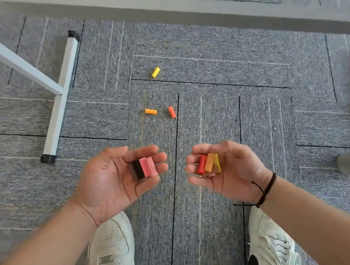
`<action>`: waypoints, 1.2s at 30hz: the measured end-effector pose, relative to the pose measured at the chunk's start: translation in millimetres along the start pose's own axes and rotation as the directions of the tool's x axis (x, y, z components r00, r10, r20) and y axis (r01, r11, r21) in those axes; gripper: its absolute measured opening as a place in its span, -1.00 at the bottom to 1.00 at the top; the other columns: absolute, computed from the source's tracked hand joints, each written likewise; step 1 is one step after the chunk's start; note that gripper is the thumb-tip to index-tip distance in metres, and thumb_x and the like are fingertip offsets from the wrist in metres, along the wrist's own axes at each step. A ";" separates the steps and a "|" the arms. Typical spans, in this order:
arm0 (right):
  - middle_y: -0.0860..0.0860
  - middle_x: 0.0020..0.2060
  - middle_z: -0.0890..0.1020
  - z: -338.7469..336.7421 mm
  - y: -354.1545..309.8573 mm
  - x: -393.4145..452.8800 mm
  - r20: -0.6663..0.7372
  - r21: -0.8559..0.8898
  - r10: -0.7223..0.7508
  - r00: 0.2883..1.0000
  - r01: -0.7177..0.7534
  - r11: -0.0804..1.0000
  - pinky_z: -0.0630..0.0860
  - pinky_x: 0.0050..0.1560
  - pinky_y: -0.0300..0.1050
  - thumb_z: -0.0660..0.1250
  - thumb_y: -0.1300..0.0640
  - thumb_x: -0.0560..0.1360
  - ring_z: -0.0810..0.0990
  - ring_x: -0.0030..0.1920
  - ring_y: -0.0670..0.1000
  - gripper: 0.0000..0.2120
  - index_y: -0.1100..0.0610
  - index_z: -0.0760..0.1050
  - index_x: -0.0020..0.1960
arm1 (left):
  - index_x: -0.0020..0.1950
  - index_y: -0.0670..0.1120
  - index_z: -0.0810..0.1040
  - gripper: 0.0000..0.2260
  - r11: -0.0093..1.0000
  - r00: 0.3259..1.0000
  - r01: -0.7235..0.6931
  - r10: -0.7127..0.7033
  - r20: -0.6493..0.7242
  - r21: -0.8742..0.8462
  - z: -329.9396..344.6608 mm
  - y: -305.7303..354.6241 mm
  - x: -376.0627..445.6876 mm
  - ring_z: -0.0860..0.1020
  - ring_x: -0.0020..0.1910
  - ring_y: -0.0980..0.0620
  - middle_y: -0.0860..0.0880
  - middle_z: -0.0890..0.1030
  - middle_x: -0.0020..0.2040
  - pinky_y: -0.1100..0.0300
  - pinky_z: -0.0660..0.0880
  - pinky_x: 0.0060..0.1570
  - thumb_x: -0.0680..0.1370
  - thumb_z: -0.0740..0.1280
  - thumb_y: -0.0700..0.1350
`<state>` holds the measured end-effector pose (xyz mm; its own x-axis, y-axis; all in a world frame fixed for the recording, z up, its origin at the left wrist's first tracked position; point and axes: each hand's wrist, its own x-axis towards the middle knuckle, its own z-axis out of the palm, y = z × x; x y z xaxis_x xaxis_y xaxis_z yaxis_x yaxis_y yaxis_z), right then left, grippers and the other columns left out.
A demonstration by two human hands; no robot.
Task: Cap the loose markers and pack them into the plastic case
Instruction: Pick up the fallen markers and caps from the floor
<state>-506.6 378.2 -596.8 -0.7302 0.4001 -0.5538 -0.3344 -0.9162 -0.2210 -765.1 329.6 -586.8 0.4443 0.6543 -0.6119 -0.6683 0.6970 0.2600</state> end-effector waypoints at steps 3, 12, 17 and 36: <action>0.20 -0.07 0.65 4.6 -3.2 4.0 -0.047 -0.004 -0.024 0.999 0.024 1.000 0.65 -0.07 0.08 0.55 0.15 0.27 0.67 -0.07 0.16 -0.67 0.24 0.64 -0.01 | 0.15 -0.27 0.65 -0.53 1.000 0.997 -0.029 0.029 -0.078 -0.001 2.8 1.8 3.3 0.65 0.11 -0.22 -0.31 0.61 0.20 0.06 0.67 -0.15 0.31 0.50 -0.07; 0.16 -0.15 0.58 -5.0 -14.3 0.2 -0.222 -0.101 -0.039 0.974 0.017 0.995 0.66 -0.17 -0.02 0.28 0.05 0.59 0.59 -0.17 0.09 -0.76 0.20 0.58 -0.09 | 0.01 -0.18 0.62 -0.88 0.607 0.833 0.061 0.407 -0.376 0.792 11.8 28.6 81.8 0.67 -0.16 -0.01 -0.20 0.64 0.06 0.24 0.62 -0.25 0.53 0.39 -0.34; 0.13 -0.17 0.58 -14.3 -11.7 -3.1 -0.216 -0.073 0.005 0.976 -0.021 0.997 0.63 -0.14 -0.03 0.22 0.06 0.60 0.58 -0.20 0.07 -0.78 0.18 0.53 -0.08 | 0.29 -0.10 0.53 -0.68 -0.304 0.812 0.303 0.579 -0.078 0.903 7.4 59.5 138.1 0.50 -0.30 0.08 -0.06 0.57 0.07 0.27 0.34 -0.45 0.60 0.21 -0.36; 0.14 -0.15 0.60 -24.3 -28.1 -11.4 -0.254 0.061 -0.018 0.967 0.035 0.998 0.64 -0.14 -0.02 0.21 0.05 0.61 0.60 -0.17 0.09 -0.77 0.20 0.54 -0.01 | 0.02 -0.13 0.47 -0.90 -0.686 0.912 0.334 0.407 -0.039 0.647 -8.7 60.4 166.7 0.54 -0.23 -0.02 -0.07 0.48 -0.06 0.00 0.60 -0.19 0.62 0.18 -0.26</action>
<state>-474.5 398.8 -603.8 -0.5488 0.3978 -0.7352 -0.3953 -0.8985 -0.1910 -736.6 478.2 -679.6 0.1100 0.8695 -0.4815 0.9925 -0.0698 0.1006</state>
